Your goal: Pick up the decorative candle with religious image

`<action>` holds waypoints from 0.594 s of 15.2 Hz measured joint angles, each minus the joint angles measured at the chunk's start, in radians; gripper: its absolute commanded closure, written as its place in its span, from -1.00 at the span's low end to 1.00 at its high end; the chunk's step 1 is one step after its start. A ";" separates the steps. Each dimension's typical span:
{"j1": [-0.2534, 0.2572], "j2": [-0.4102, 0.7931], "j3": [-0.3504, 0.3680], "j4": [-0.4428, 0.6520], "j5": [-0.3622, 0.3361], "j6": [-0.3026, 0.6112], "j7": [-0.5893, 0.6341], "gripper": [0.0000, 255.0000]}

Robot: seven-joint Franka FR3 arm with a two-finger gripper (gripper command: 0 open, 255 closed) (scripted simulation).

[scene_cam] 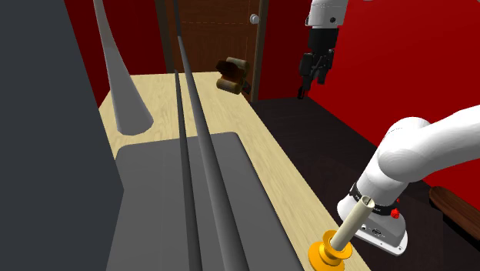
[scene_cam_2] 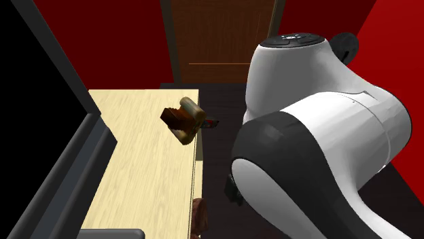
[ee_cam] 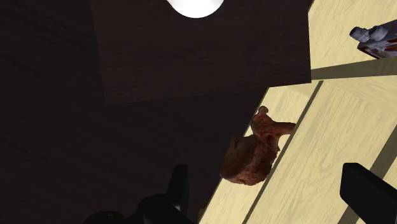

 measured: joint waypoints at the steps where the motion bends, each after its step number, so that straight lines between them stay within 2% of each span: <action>1: 0.000 0.000 0.000 0.000 0.000 0.000 0.000 -1.00; 4: 0.009 0.072 -0.043 0.043 0.020 0.037 -0.061 -1.00; 9: 0.037 0.251 -0.137 0.182 0.092 0.081 -0.209 -1.00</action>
